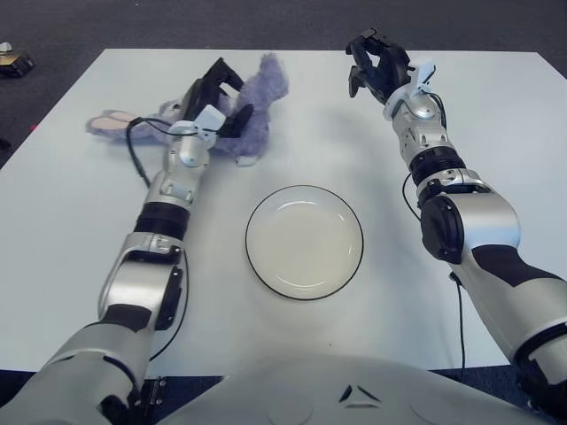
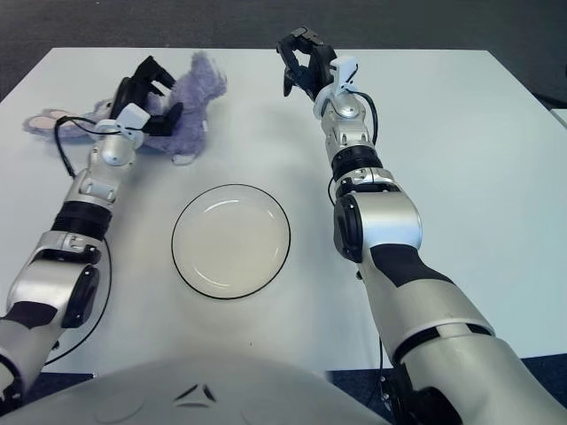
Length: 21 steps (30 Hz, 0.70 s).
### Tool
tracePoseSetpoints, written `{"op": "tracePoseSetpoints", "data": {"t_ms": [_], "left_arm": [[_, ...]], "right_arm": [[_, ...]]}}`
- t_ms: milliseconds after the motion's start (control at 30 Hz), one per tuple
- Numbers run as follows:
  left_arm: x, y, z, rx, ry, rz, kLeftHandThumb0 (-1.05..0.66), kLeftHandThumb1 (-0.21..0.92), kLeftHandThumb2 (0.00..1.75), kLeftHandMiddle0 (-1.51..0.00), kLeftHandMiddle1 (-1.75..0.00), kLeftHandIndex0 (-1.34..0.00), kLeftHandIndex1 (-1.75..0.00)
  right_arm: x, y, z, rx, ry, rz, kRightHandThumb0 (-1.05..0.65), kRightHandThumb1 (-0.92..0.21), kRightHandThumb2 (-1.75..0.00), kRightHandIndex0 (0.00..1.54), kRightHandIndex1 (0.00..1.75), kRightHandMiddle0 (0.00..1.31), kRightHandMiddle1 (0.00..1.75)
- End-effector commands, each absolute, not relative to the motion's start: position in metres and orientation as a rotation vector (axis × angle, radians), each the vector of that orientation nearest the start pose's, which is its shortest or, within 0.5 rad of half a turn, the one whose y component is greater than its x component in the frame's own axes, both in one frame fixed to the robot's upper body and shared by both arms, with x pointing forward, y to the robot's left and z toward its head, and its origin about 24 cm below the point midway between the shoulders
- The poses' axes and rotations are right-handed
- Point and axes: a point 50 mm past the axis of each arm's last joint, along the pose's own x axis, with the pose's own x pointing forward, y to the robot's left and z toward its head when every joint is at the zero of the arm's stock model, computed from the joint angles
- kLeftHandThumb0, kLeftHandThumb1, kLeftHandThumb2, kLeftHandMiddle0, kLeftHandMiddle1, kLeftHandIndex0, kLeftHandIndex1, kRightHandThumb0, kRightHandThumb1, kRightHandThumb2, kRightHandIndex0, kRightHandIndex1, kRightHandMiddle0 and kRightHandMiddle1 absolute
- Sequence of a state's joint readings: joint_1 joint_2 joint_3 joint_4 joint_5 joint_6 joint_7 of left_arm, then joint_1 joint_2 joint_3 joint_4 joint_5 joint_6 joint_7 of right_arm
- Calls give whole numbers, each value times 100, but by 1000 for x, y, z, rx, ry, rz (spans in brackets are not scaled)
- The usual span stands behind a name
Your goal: Put the doll into the plate.
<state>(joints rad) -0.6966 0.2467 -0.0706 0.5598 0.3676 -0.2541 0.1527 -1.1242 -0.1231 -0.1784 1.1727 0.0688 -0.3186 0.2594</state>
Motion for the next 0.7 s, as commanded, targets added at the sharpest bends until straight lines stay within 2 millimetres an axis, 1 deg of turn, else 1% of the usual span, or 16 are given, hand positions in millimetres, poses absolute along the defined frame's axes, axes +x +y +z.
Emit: {"op": "tracePoseSetpoints", "data": {"t_ms": [0, 67, 133, 467, 567, 667], "left_arm": [[370, 136, 158, 586, -460, -16, 42, 46, 113, -49, -175, -45, -175], [370, 121, 160, 525, -474, -42, 42, 46, 113, -49, -175, -45, -175], [370, 114, 162, 497, -476, -49, 42, 46, 113, -49, -175, -45, -175], [370, 112, 162, 483, -475, -49, 42, 46, 112, -49, -175, -45, -175], [369, 80, 165, 374, -480, -72, 42, 46, 112, -49, -175, -45, -175], [368, 67, 167, 339, -484, -81, 42, 47, 112, -49, -175, -45, -175]], "right_arm": [[417, -118, 193, -17, -304, 271, -35, -92, -37, 103, 175, 35, 159], [417, -120, 199, -44, -345, 232, -35, -92, -36, 104, 175, 37, 158], [417, -121, 202, -50, -357, 216, -35, -92, -35, 104, 175, 37, 157], [417, -121, 203, -54, -362, 205, -35, -92, -35, 105, 175, 38, 156], [420, -125, 213, -42, -356, 182, -35, -92, -35, 102, 175, 38, 157], [420, -127, 217, -13, -372, 186, -35, -92, -36, 100, 175, 37, 157]]}}
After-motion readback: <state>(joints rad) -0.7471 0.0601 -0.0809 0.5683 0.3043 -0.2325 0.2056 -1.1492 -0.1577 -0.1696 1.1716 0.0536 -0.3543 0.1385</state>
